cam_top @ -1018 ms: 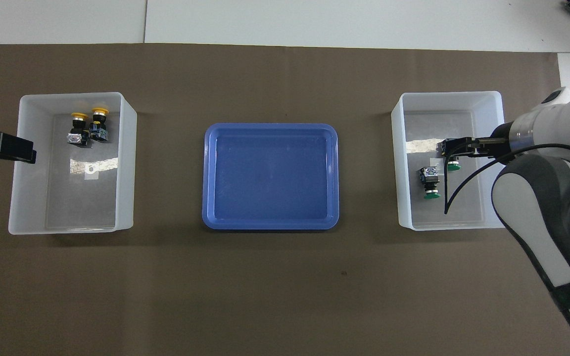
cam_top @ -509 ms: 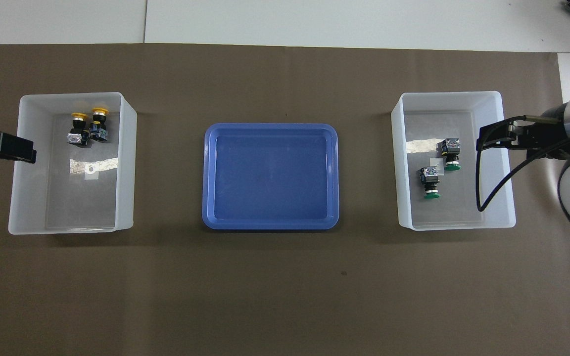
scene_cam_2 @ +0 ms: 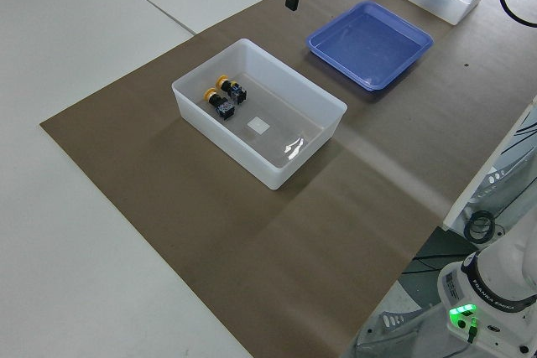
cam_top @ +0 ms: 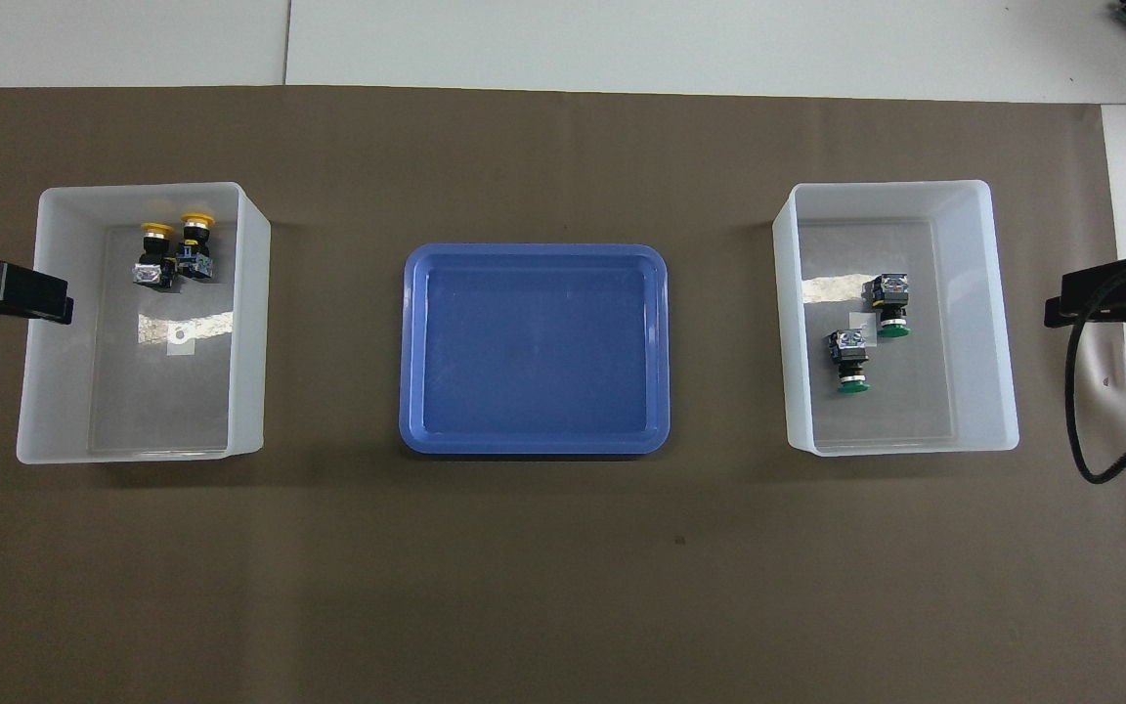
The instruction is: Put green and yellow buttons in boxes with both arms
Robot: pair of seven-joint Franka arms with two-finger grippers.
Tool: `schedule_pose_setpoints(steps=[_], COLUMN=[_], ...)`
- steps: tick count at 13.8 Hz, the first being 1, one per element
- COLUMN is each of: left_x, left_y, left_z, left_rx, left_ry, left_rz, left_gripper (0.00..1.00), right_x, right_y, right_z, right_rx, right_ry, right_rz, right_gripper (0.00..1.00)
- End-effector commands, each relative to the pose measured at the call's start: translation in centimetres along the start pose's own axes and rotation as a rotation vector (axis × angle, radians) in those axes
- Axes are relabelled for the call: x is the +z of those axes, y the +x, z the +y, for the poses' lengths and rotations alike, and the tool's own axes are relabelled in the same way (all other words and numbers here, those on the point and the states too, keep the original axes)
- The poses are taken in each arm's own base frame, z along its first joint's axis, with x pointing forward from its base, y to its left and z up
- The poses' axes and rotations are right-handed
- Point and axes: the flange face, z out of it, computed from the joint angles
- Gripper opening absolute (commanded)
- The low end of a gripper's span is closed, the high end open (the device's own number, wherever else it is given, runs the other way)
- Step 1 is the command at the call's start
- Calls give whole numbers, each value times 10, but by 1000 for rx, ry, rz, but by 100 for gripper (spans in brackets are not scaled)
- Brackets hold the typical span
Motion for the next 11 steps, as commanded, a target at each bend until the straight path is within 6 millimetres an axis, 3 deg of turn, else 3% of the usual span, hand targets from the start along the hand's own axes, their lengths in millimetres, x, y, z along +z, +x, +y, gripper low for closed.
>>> schedule_pose_setpoints(steps=[1, 11], left_x=[0, 1], left_y=[-6, -7], left_z=[-3, -10], left_rx=[-8, -22], left_ry=[-8, -9], left_rz=[5, 2], left_gripper=[100, 100], right_x=[7, 9], right_y=[-5, -4], right_z=[-4, 2], right_rx=[-40, -82], right_ry=[-29, -26], right_rz=[-19, -21], right_gripper=[100, 100])
